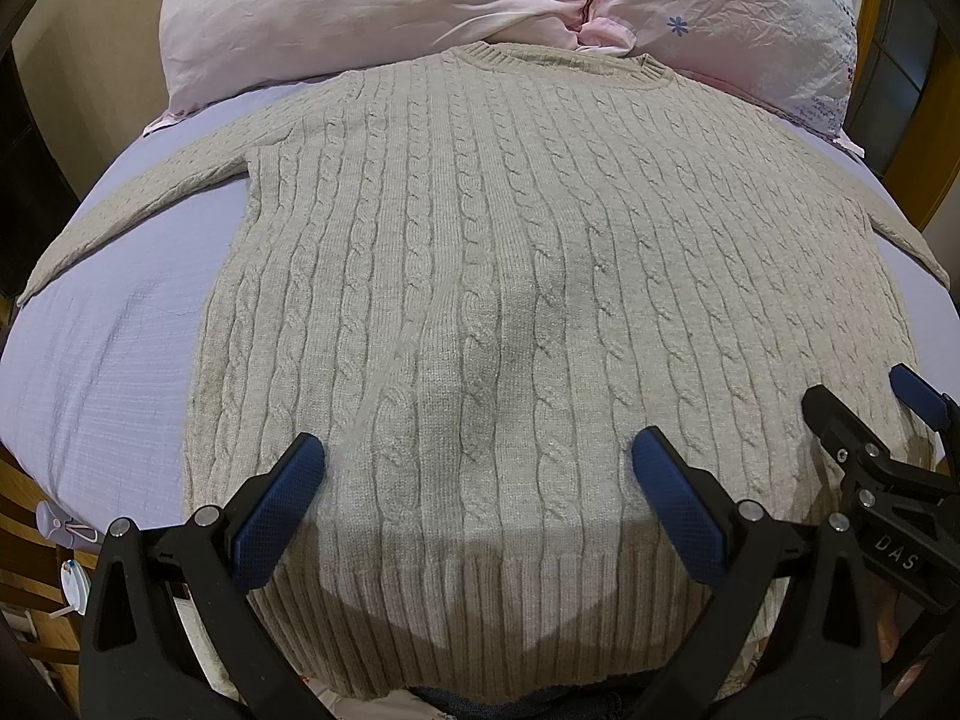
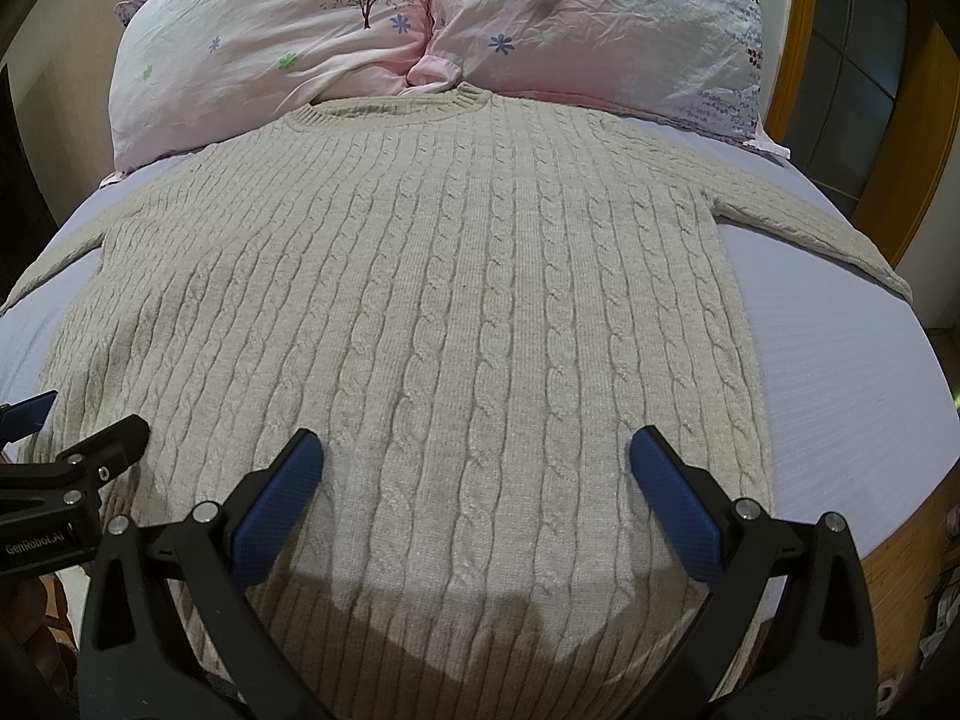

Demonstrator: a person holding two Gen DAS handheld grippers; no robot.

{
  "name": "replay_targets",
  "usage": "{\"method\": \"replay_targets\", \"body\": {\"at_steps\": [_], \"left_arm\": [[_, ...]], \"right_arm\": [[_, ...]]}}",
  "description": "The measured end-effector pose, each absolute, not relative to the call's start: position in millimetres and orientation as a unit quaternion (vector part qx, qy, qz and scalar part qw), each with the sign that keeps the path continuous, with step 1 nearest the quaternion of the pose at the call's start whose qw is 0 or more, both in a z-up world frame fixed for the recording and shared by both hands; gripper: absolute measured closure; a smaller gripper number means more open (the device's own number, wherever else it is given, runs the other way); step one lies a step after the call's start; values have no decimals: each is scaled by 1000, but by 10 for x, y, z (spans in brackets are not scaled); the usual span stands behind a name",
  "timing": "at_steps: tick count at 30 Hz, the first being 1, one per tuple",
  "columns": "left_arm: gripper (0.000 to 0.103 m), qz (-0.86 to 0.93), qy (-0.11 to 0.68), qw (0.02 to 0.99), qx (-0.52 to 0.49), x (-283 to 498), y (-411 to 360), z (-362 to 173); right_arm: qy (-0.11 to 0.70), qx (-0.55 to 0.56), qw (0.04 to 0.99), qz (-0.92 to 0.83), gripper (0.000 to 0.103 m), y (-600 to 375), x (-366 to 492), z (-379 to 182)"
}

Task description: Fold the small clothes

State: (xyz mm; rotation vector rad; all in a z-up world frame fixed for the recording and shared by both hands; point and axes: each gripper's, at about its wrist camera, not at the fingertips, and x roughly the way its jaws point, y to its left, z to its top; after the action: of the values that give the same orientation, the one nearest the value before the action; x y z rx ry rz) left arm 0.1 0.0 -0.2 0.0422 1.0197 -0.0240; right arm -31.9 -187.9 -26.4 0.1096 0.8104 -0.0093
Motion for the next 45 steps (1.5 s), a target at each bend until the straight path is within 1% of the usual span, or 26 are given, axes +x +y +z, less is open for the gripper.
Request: {"method": "replay_targets", "body": {"at_steps": [45], "left_arm": [[1, -15, 497, 867, 22, 48, -24, -2]], "right_arm": [[396, 49, 917, -1, 2, -1784, -301, -312]]}}
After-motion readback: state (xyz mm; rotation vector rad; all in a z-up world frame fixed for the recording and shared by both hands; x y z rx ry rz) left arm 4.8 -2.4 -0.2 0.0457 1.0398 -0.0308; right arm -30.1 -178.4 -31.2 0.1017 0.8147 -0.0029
